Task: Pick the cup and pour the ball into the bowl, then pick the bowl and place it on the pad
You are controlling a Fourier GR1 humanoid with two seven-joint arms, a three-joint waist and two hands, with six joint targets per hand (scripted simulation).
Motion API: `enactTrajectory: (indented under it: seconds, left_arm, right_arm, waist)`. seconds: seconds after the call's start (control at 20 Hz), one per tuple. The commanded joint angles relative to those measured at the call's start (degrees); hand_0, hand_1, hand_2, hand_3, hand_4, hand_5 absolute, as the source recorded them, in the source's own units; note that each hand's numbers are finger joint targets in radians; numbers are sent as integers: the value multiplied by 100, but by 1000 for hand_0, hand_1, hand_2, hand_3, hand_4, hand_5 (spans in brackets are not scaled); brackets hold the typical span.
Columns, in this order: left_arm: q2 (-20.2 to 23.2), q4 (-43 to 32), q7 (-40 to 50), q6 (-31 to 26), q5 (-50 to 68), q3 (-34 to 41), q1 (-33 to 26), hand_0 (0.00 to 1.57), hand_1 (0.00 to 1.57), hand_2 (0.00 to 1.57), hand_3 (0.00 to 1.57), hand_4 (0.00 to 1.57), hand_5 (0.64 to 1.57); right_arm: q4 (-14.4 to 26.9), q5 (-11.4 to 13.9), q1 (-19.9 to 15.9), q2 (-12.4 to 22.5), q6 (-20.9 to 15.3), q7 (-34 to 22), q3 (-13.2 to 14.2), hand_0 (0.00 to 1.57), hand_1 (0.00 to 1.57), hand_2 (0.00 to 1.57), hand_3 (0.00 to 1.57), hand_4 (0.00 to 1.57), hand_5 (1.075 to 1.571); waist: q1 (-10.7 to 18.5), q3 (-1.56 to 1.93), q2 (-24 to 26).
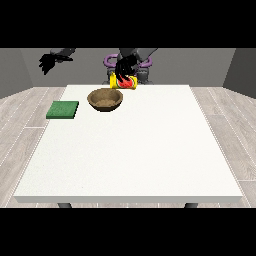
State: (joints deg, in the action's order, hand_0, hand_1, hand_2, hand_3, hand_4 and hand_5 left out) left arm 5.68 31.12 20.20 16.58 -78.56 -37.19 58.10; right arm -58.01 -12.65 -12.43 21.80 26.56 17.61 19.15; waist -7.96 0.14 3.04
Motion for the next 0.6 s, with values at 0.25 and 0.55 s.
enactTrajectory:
  seconds: [0.25,0.55]
  left_arm:
    - [-428,-179,47,-1224,-1450,-1187,447,1457,1457,1571,1571,1509,1178]
    - [-245,-179,-173,-1420,-1661,-885,228,1446,1446,1571,1571,1529,1134]
  right_arm:
    - [336,110,-35,11,-127,237,75,0,0,0,0,0,1571]
    - [-132,-41,-1,-234,-128,-489,-183,0,0,0,0,0,1569]
  waist:
    - [256,-6,2]
    - [-6,-15,198]
